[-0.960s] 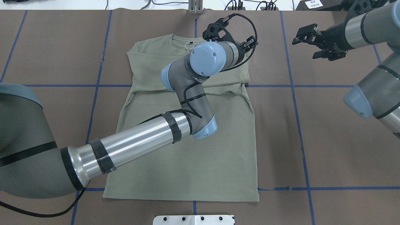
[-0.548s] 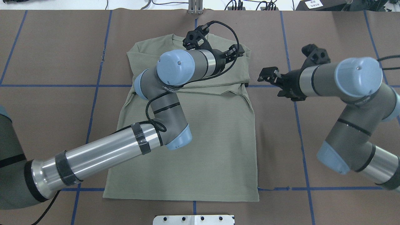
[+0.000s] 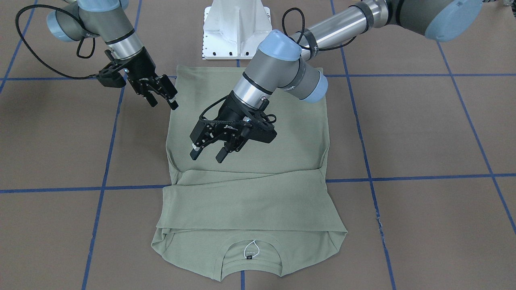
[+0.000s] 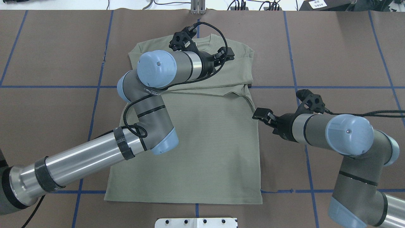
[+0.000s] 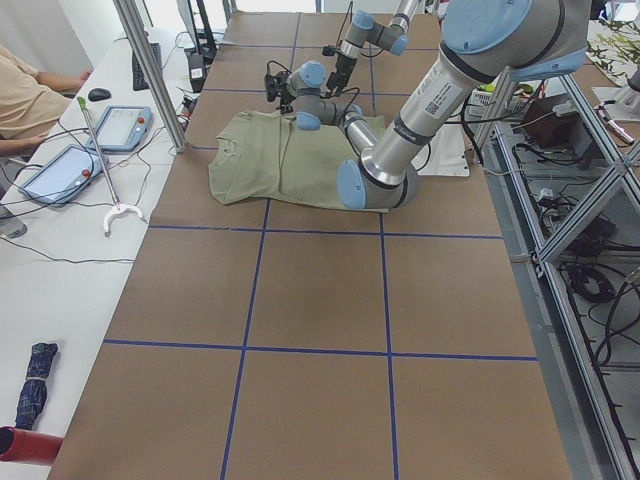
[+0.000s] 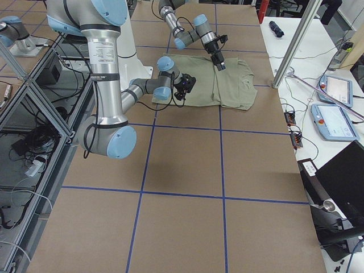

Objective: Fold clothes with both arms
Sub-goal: 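Lay the sleeve by the collar with the left gripper while the right nears the hem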

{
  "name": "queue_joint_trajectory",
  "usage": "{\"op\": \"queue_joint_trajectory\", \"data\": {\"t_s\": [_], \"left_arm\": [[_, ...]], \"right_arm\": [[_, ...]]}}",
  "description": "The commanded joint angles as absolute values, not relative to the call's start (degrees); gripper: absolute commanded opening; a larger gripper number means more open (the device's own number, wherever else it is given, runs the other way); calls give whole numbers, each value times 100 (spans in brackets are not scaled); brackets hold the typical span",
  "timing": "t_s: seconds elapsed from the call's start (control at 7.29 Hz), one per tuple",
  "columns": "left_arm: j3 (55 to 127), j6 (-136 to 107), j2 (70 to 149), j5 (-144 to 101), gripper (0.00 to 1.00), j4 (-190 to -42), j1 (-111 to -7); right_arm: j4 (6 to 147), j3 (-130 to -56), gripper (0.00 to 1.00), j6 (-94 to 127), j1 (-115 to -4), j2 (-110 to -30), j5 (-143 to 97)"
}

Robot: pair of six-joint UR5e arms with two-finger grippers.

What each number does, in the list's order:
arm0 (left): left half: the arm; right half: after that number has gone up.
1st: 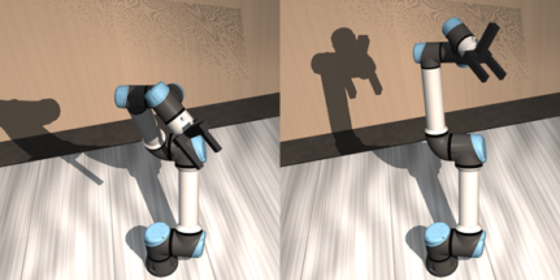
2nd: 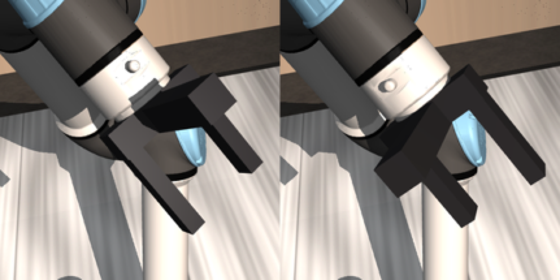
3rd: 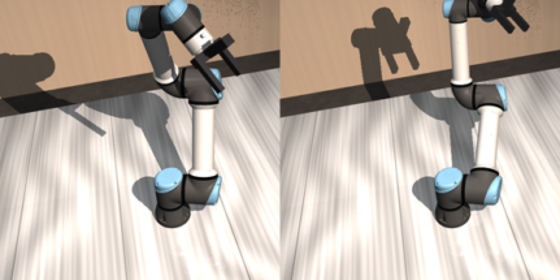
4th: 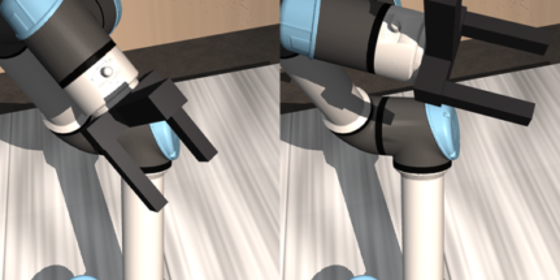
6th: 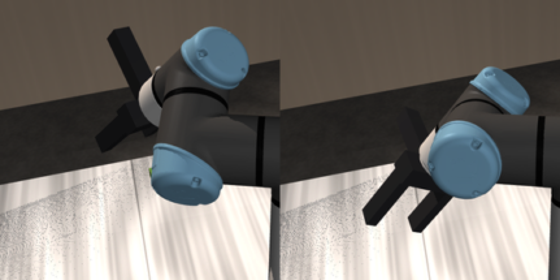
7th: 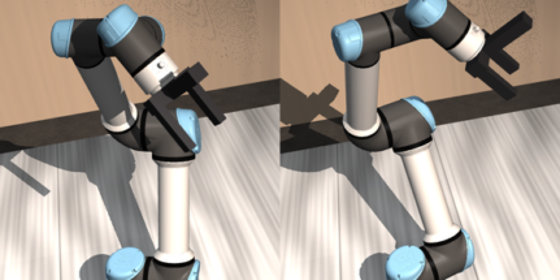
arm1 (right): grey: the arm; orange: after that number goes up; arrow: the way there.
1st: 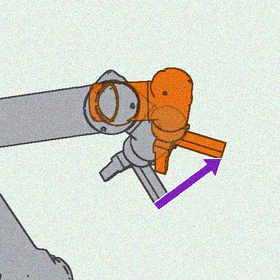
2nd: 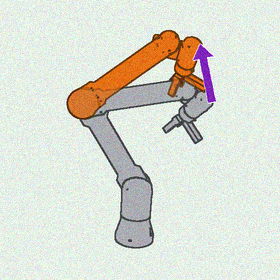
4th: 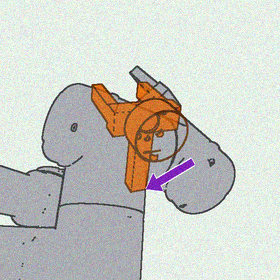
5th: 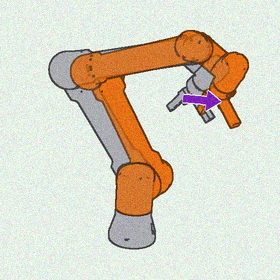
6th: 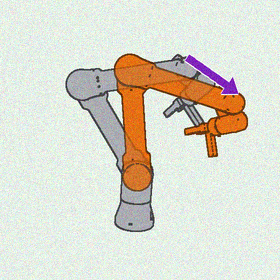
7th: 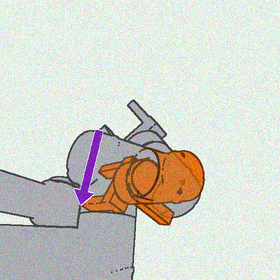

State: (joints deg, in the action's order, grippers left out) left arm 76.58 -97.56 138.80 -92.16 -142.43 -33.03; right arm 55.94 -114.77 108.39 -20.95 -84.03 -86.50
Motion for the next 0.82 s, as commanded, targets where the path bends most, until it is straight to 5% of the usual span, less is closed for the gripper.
{"op": "queue_joint_trajectory", "data": {"t_s": [0.0, 0.69], "left_arm": [[8653, -9765, 13064, -9498, 81, -14229, -3313], [9149, -9809, 12480, -9633, 88, -14229, -3296]], "right_arm": [[5982, -11784, 99, 11554, -1094, -8499, -7773], [7153, -11883, 92, 13191, 360, -8499, -6767]]}}
